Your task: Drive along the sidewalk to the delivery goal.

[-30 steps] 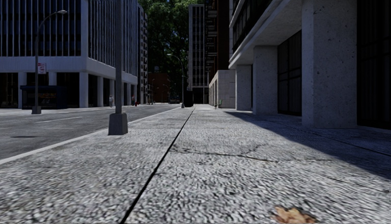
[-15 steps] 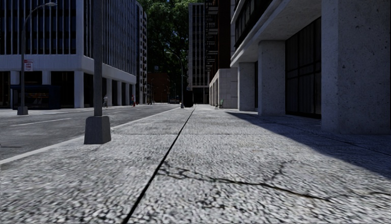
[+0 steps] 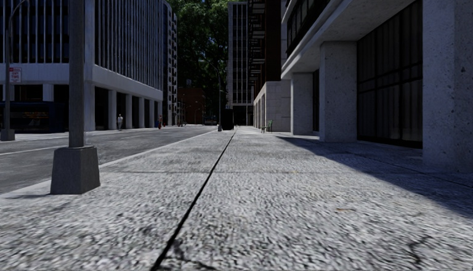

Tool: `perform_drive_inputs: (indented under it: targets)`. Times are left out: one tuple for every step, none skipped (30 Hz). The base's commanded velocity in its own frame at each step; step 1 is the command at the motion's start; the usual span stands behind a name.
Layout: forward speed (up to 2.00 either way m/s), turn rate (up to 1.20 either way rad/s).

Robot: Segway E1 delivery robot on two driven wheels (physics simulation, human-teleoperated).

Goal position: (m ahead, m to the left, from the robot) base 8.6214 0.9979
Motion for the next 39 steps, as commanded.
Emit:
perform_drive_inputs:
  targets:
    - [2.0, 0.0]
    - [2.0, 0.0]
    - [2.0, 0.0]
    - [2.0, 0.0]
    - [2.0, 0.0]
    - [2.0, 0.0]
    - [2.0, 0.0]
    - [2.0, 0.0]
    - [2.0, 0.0]
    - [2.0, 0.0]
    - [2.0, 0.0]
    - [2.0, 0.0]
    - [2.0, 0.0]
    - [2.0, 0.0]
    - [2.0, 0.0]
    - [2.0, 0.0]
    - [2.0, 0.0]
    - [2.0, 0.0]
    - [2.0, 0.0]
    - [2.0, 0.0]
    - [2.0, 0.0]
    - [2.0, 0.0]
    - [2.0, 0.0]
    - [2.0, 0.0]
    - [2.0, 0.0]
    - [2.0, 0.0]
    - [2.0, 0.03]
    - [2.0, 0.03]
    - [2.0, 0.04]
    - [2.0, 0.07]
    - [2.0, 0.11]
    - [2.0, 0.15]
    - [2.0, 0.15]
    - [2.0, 0.16]
    - [2.0, 0.17]
    - [2.0, 0.17]
    - [2.0, 0.18]
    - [2.0, 0.18]
    - [2.0, 0.18]
